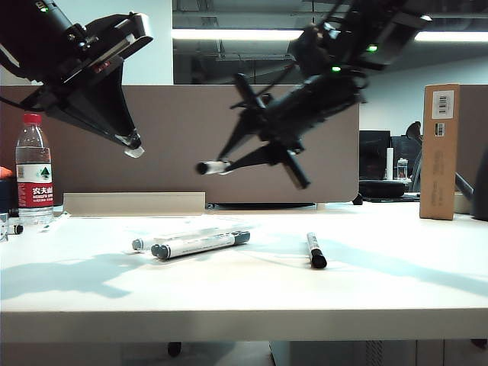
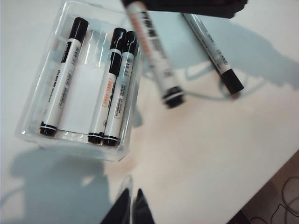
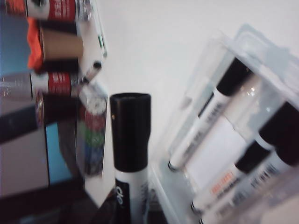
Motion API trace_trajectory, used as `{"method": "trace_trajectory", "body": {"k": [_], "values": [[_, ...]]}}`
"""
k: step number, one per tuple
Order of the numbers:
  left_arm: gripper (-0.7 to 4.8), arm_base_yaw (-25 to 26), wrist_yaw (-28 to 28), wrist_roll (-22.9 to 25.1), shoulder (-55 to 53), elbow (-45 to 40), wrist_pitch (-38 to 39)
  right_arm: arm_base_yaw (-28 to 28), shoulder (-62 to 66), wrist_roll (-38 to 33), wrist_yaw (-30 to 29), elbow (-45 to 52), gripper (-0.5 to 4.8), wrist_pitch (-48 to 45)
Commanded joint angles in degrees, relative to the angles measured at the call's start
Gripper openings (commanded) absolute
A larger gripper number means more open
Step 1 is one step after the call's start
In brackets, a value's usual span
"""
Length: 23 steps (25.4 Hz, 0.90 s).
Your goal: Pick up the markers scattered on the table and put them into the packaging box, making sure the markers fit the shape of the box's grooves.
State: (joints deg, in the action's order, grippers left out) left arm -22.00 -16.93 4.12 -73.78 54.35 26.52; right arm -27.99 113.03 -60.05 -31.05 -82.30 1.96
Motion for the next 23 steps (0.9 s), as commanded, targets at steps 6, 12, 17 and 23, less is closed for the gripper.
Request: {"method": "trace_trajectory", "body": {"k": [6, 12, 17, 23], "values": [[0.17, -0.07, 3.06, 7.89, 2.16, 0.13, 2.10, -5.46, 2.08, -10.19, 17.94, -0.07, -0.03, -5.97], [0.17, -0.07, 7.39, 8.13, 3.74, 0.13, 2.12, -8.57, 2.89, -10.78, 25.07, -0.07, -0.03, -6.45], [0.17, -0.07, 7.48, 9.64, 3.76, 0.13, 3.21, -9.81, 4.96, -18.38, 26.32, -0.02, -0.03, -4.20], [0.17, -0.07, 9.42, 9.64, 3.78, 0.13, 4.70, -9.79, 5.44, -18.36, 28.15, -0.02, 0.20, -4.55]]}}
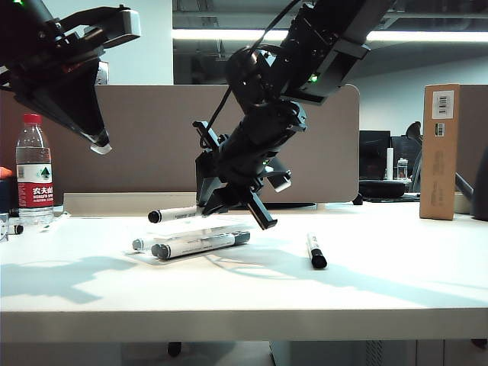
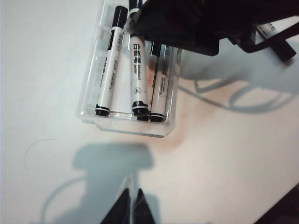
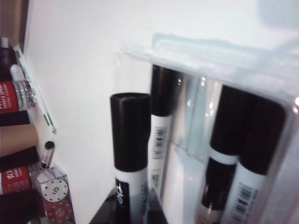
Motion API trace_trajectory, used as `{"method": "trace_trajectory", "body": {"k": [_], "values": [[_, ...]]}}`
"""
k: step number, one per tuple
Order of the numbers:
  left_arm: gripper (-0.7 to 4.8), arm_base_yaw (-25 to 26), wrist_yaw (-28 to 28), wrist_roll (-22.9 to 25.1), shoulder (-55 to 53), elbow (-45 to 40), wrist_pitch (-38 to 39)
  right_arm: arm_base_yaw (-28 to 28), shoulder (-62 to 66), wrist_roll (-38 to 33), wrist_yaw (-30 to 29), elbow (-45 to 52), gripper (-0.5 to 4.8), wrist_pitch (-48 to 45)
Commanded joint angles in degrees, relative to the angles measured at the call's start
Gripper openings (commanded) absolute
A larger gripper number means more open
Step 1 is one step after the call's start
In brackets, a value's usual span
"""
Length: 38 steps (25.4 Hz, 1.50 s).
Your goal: Pick up the markers scattered on the table and put them into the packaging box, making sure the markers fit the shape of the box's grooves.
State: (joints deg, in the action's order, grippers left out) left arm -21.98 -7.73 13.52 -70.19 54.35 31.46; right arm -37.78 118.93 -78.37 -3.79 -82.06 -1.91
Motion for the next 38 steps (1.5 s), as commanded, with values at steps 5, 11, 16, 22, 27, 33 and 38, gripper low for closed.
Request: {"method": "trace_trajectory", "body": {"k": [5, 11, 16, 22, 27, 33, 38], "values": [[0.17, -0.09, 0.22, 0.24, 0.17, 0.13, -0.39, 0.00, -0.46, -0.04, 0.94, -0.26, 0.65, -0.74], [0.17, -0.09, 0.22, 0.24, 0.17, 0.13, -0.50, 0.09, -0.46, -0.04, 1.29, -0.26, 1.13, -1.38], [0.17, -0.09, 0.24, 0.24, 0.20, 0.13, -0.72, 0.09, -0.46, -0.04, 0.11, -0.26, 1.22, -1.42], [0.17, -0.09, 0.24, 0.24, 0.17, 0.13, -0.72, 1.03, -0.85, 0.48, -7.21, -0.35, 1.21, -3.04], [0.17, -0.09, 0.24, 0.22, 0.17, 0.13, -0.68, 3.54, -3.30, 6.54, -9.42, -0.33, 0.80, 0.66], [0.17, -0.09, 0.22, 0.22, 0.17, 0.13, -0.98, 7.87, -10.49, 24.13, -8.07, -0.33, -0.06, 13.55], [0.17, -0.09, 0.20, 0.22, 0.17, 0.13, -2.80, 10.01, -14.49, 37.16, -0.09, -0.33, 0.03, 26.47]]}}
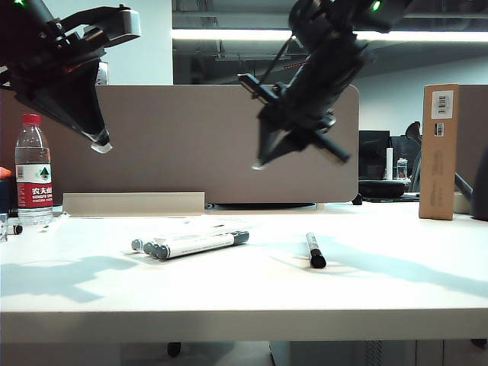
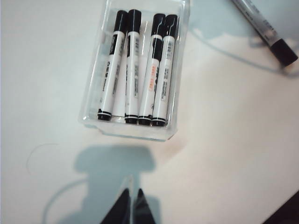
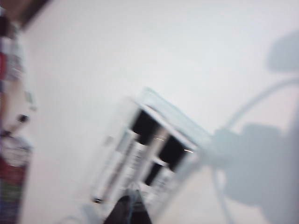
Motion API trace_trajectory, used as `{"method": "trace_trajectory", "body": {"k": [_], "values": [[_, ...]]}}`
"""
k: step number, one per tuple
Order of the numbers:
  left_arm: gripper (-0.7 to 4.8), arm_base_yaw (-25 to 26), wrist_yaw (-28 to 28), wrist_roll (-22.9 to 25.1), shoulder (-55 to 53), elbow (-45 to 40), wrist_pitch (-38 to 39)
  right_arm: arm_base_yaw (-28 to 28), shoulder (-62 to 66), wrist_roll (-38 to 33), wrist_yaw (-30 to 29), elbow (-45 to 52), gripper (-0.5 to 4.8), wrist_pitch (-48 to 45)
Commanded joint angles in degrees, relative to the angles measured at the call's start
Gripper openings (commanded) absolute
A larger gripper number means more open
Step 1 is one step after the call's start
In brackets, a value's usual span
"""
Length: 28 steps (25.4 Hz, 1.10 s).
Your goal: Pick up the markers scattered on the table and put them into the packaging box, making sure the markers fit the shape of the box's grooves.
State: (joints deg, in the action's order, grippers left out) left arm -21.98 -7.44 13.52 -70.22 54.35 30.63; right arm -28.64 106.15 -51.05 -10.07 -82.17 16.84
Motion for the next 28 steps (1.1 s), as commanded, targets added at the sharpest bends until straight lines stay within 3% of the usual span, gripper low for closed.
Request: {"method": "trace_trajectory", "body": {"k": [1, 2, 3, 10, 24, 28], "values": [[0.17, -0.09, -0.09, 0.22, 0.20, 0.13, -2.05, 1.07, -1.90, 11.67, 6.49, -0.22, 0.20, 8.98], [0.17, -0.09, -0.09, 0.20, 0.20, 0.13, -2.10, 1.09, -1.84, 14.58, 7.17, -0.22, 1.00, 11.50], [0.17, -0.09, -0.09, 0.20, 0.20, 0.13, -2.05, 1.09, -1.77, 15.50, 7.19, -0.20, 1.17, 12.50], [0.17, -0.09, -0.26, -0.02, 0.20, 0.13, -1.92, 1.22, 0.55, 19.67, 11.47, -0.17, 1.19, 17.29], [0.17, -0.09, -0.42, -0.04, 0.20, 0.13, -1.97, 1.16, 5.01, 19.85, 11.43, -0.20, 1.18, 18.91], [-0.09, -0.09, -8.81, 0.74, 0.20, 0.13, -1.66, 1.16, 6.10, 19.78, 11.28, -0.20, 1.18, 18.67]]}}
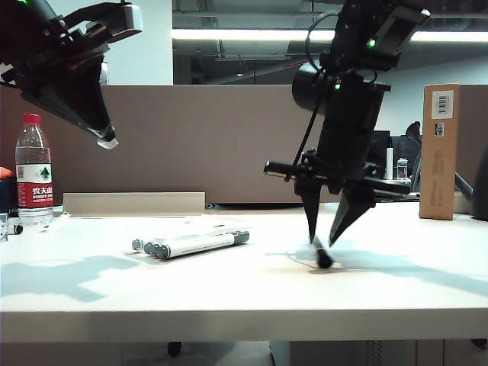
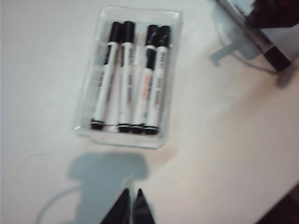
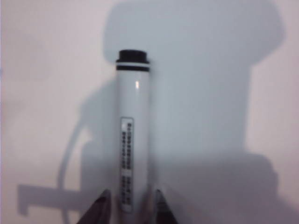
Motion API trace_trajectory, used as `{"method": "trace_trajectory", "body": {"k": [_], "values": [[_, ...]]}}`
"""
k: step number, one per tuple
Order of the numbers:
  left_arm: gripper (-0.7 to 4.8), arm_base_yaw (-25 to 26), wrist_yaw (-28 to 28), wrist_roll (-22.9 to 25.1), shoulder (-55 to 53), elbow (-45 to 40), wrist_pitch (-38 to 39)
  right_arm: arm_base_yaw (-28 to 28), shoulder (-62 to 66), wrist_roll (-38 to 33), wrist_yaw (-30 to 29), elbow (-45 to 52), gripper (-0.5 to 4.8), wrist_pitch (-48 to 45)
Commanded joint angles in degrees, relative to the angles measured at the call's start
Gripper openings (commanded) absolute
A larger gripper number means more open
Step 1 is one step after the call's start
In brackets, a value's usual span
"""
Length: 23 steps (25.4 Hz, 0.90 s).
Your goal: Pick up the markers scattered on the table and put them into the packaging box, making sure the markers fit the shape of the box's grooves.
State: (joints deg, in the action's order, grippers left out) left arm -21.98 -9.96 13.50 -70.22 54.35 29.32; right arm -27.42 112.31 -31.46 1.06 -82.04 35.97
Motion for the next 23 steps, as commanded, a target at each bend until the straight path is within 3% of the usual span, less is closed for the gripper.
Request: {"method": "trace_trajectory", "body": {"k": [1, 5, 18, 23], "values": [[-0.06, -0.09, -8.66, 1.29, 0.20, 0.13, -0.20, -0.07, -0.07, 0.20, 0.15, -0.33, 1.18, -0.70], [-0.06, -0.17, -13.44, 1.25, 0.20, 0.13, 0.04, -0.07, -0.07, 0.22, 0.33, -0.33, 1.18, -1.53], [-0.06, -0.15, -13.22, 1.16, 0.20, 0.13, 1.49, -0.07, 1.01, 0.44, 0.33, -0.33, 1.15, -1.22], [-0.06, -0.15, -13.22, 1.18, 0.20, 0.13, 1.46, -0.07, 1.11, 1.75, 0.35, -0.33, 0.74, -1.03]]}}
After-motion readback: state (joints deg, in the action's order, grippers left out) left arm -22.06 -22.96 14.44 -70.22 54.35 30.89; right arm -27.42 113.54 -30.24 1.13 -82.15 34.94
